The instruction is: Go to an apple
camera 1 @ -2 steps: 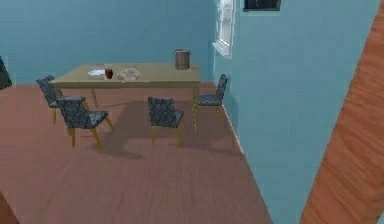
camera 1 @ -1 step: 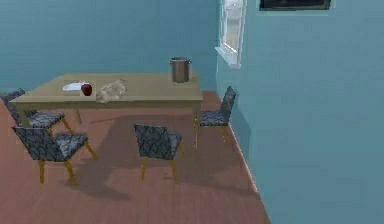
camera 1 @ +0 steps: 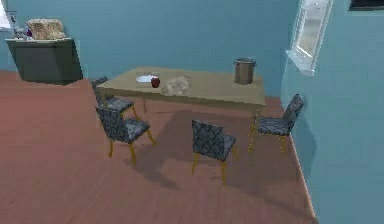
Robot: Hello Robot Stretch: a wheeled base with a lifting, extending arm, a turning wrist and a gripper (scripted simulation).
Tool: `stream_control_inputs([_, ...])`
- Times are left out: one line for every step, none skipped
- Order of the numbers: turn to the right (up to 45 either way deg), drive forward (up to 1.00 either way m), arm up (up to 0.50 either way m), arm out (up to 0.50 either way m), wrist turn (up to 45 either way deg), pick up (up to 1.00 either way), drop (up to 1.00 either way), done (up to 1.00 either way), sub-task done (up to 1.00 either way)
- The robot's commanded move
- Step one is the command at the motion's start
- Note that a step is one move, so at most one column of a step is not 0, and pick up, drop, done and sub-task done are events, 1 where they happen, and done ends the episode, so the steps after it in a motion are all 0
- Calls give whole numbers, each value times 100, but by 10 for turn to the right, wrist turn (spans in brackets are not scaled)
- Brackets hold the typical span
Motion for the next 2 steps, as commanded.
stream_control_inputs([0,100,0,0,0,0,0,0,0])
stream_control_inputs([-180,0,0,0,0,0,0,0,0])
